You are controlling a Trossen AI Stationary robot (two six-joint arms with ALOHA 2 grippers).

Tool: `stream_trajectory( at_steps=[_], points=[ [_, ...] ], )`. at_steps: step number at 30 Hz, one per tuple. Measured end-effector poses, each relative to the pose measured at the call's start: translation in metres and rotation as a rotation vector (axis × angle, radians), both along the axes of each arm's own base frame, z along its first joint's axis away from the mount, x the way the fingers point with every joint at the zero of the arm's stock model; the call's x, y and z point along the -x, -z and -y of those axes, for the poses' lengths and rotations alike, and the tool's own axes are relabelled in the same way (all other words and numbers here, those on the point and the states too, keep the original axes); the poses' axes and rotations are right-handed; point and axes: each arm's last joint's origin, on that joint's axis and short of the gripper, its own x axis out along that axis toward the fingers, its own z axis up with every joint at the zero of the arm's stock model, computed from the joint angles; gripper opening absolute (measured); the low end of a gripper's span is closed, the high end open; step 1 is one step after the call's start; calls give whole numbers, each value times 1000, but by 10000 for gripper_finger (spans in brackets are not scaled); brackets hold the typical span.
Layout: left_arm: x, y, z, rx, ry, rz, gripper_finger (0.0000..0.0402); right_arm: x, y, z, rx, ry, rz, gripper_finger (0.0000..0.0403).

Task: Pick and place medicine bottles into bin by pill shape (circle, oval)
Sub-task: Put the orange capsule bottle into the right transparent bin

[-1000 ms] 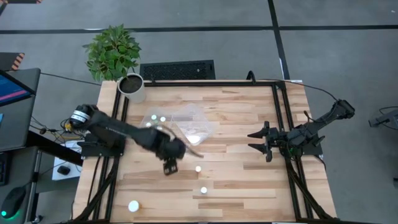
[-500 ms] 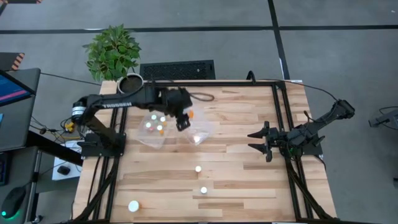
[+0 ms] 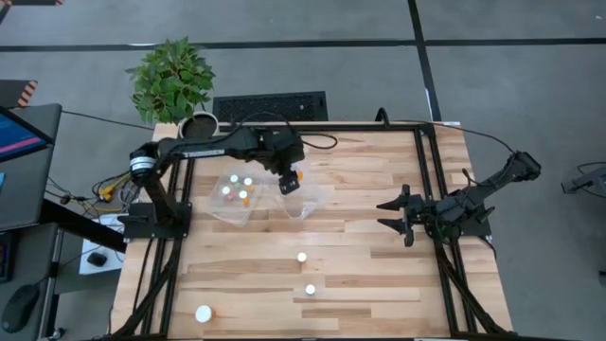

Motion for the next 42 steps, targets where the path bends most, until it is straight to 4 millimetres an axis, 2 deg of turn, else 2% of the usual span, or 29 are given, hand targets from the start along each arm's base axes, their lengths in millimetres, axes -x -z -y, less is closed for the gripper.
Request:
stream_trajectory(
  at_steps=[10, 15, 23, 31, 39, 42],
  points=[
    [-17, 53, -12, 55, 16, -164, 217, 0, 1, 0, 2, 0, -8, 226],
    [-19, 69, -17, 71, 11, -219, 217, 0, 1, 0, 1, 0, -7, 226],
    [-16, 73, -19, 70, 36, -260, 218, 0, 1, 0, 2, 0, -8, 226],
    [-16, 75, -20, 41, 52, -277, 238, 0, 1, 0, 3, 0, -8, 226],
    [-16, 74, -19, 11, 75, -289, 288, 0, 1, 0, 4, 0, -8, 226],
    [-16, 64, -18, -8, 76, -322, 303, 0, 1, 0, 4, 0, -8, 226]
  ],
)
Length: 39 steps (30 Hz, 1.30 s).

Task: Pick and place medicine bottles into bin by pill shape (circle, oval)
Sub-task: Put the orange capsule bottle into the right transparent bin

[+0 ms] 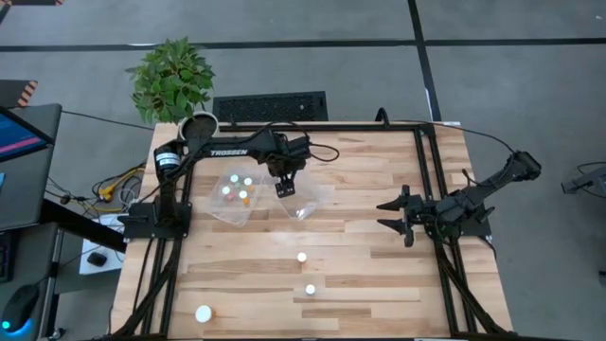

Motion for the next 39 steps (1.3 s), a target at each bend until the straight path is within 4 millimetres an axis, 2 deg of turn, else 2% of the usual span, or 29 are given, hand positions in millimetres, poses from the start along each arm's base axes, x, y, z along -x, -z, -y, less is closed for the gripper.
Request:
stream_trajectory(
  at_steps=[5, 8, 11, 15, 22, 27, 31, 39],
  points=[
    [-5, -28, 11, 4, 38, -16, 306, 0, 0, 0, 0, 0, 0, 226],
    [-10, -47, 25, 8, 69, -6, 306, 0, 0, 0, 0, 0, 0, 226],
    [-16, -61, 49, 29, 131, 17, 306, 0, 0, 0, 0, 0, 0, 226],
    [-23, -71, 91, 55, 194, 53, 306, 0, 0, 0, 0, 0, 0, 226],
    [-25, -69, 174, 26, 321, 94, 306, 0, 0, 0, 0, 0, 0, 226],
    [-27, -66, 214, 6, 403, 198, 306, 0, 0, 0, 0, 0, 0, 226],
    [-28, -56, 225, 9, 419, 235, 306, 0, 0, 0, -1, 0, 0, 226],
    [-25, -23, 221, 16, 401, 193, 306, 0, 0, 0, -19, 3, 2, 226]
  ],
)
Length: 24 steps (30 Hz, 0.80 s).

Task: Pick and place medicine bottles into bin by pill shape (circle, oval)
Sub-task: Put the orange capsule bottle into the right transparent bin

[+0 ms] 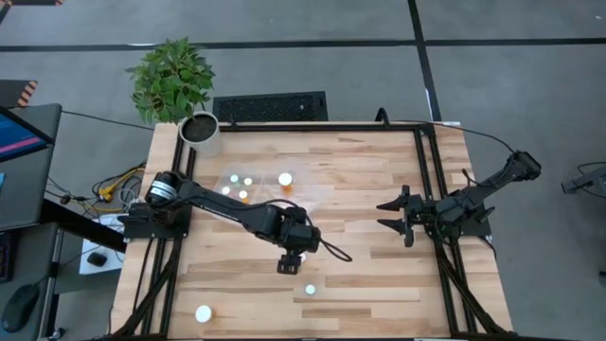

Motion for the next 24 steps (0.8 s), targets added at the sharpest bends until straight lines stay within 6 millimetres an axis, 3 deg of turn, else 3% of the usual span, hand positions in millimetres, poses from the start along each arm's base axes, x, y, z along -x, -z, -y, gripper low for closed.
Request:
stream_trajectory(
  at_steps=[16, 24],
  points=[
    [-4, 12, 4, 87, 24, 49, 306, 0, 0, 0, 0, 0, 0, 226],
    [-16, 44, 11, 181, 52, -52, 306, 0, 0, 0, 2, 0, -3, 226]
  ],
)
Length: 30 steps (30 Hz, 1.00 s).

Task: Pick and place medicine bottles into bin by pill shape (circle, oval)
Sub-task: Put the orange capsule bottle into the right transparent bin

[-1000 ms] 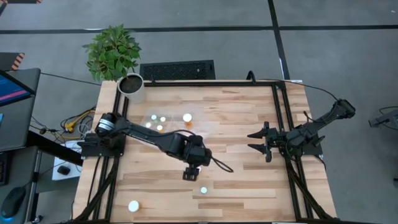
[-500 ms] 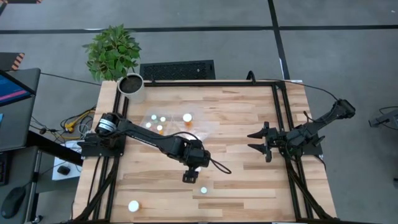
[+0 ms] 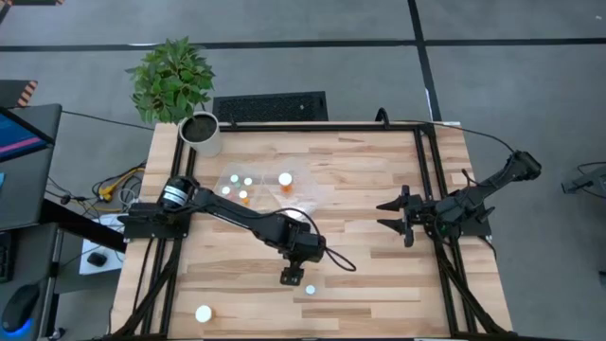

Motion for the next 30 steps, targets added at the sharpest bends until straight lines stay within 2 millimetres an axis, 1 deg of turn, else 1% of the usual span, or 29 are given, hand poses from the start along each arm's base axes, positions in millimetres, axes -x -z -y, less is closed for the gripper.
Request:
stream_trajectory(
  at_steps=[5, 8, 20, 30],
  points=[
    [-2, -2, -1, 1, 1, 12, 306, 0, 0, 0, 1, 0, -2, 226],
    [-2, -2, -2, -3, -3, 10, 298, 0, 0, 0, 1, 0, -2, 226],
    [-2, -2, -6, -33, 4, 12, 202, 0, 0, 0, -1, 0, -2, 226],
    [-2, -2, -8, -17, 0, 1, 141, 0, 0, 0, -1, 0, -2, 226]
  ],
)
